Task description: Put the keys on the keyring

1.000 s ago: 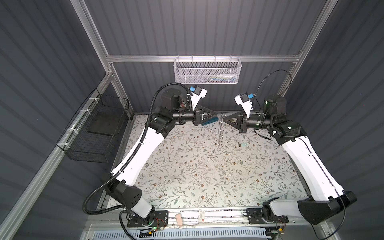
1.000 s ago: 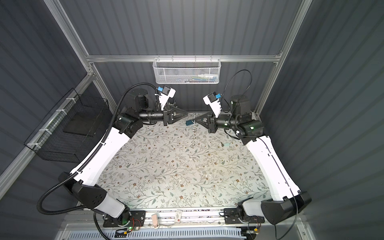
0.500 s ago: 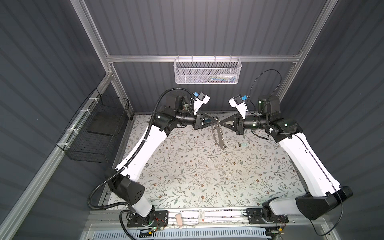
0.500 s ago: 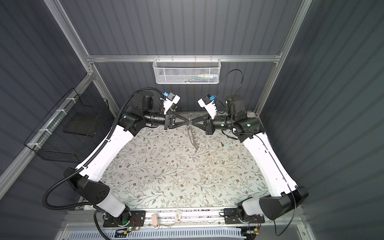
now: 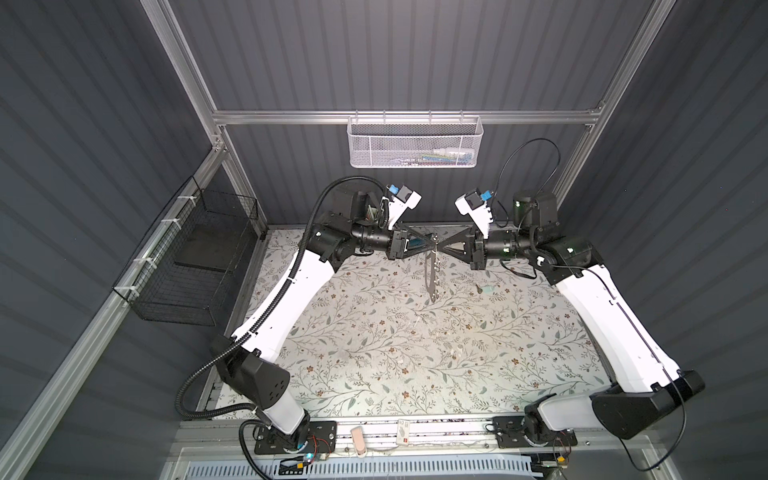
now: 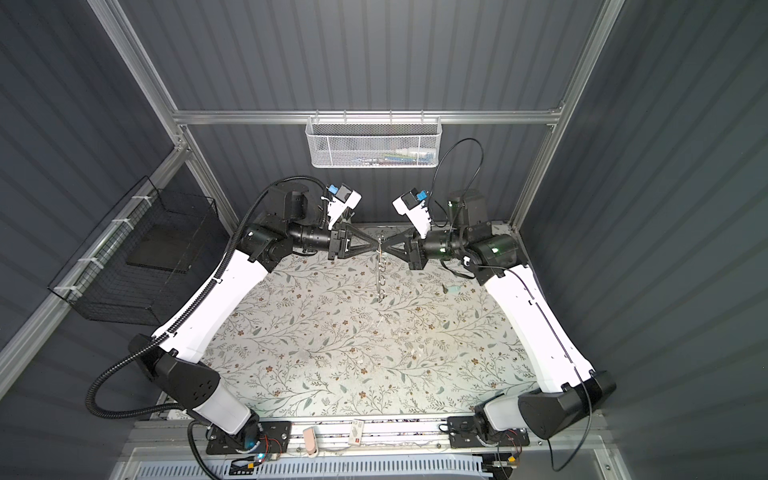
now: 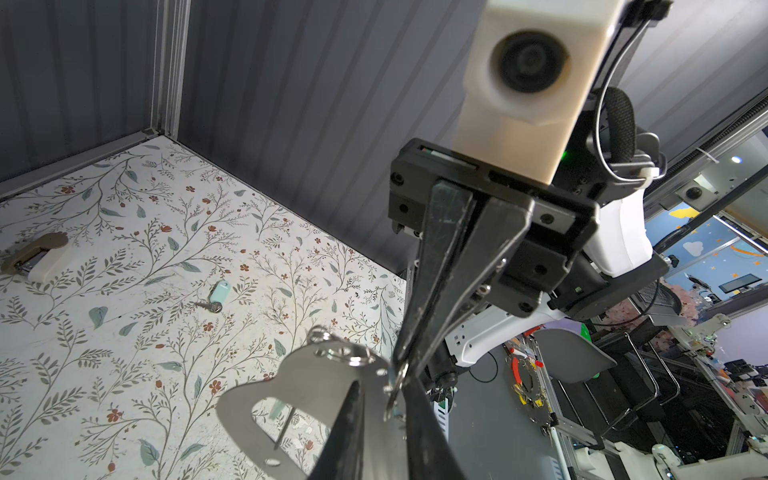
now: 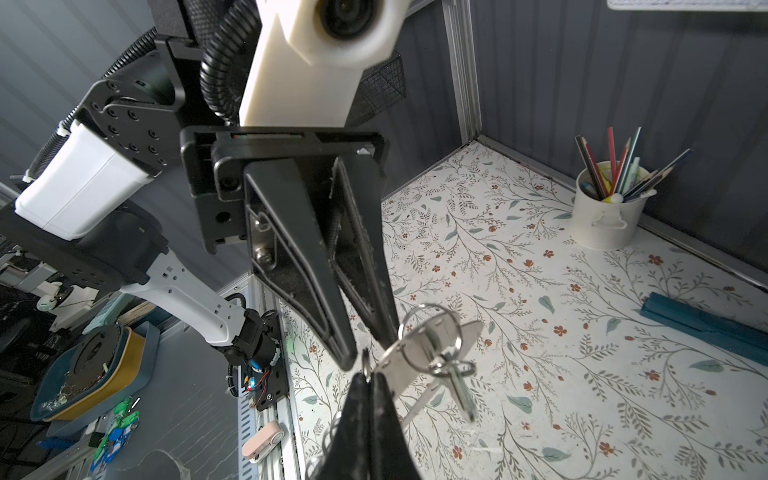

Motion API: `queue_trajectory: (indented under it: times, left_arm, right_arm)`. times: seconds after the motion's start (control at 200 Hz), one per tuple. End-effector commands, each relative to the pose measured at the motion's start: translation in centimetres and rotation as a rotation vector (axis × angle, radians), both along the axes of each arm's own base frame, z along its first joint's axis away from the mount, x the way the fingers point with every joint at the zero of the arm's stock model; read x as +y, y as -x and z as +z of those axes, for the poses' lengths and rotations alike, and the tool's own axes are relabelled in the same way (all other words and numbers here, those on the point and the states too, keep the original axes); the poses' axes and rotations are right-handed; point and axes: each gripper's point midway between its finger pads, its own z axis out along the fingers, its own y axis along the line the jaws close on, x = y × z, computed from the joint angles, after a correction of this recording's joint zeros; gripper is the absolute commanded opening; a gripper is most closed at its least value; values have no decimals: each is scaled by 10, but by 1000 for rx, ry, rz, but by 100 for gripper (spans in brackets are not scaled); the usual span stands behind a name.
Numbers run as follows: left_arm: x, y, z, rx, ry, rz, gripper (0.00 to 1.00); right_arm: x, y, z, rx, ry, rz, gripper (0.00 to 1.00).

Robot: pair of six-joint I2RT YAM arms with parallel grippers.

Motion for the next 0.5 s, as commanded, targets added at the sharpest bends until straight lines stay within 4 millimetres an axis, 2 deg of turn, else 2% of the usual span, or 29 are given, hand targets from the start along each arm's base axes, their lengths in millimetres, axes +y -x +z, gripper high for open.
queue_trajectory:
  times: [0.0, 0.225, 0.495]
  left_arm:
    - [-3, 3, 1, -1, 11, -39, 18]
    - [-5, 7, 1, 10, 20, -69, 15]
    - [-5, 4, 4, -4, 24, -46, 0]
  right_arm:
    - [3, 3, 14, -32, -31, 26, 1]
    - [6, 4, 14, -22, -34, 40, 1]
    - [5, 2, 10, -19, -23, 28, 3]
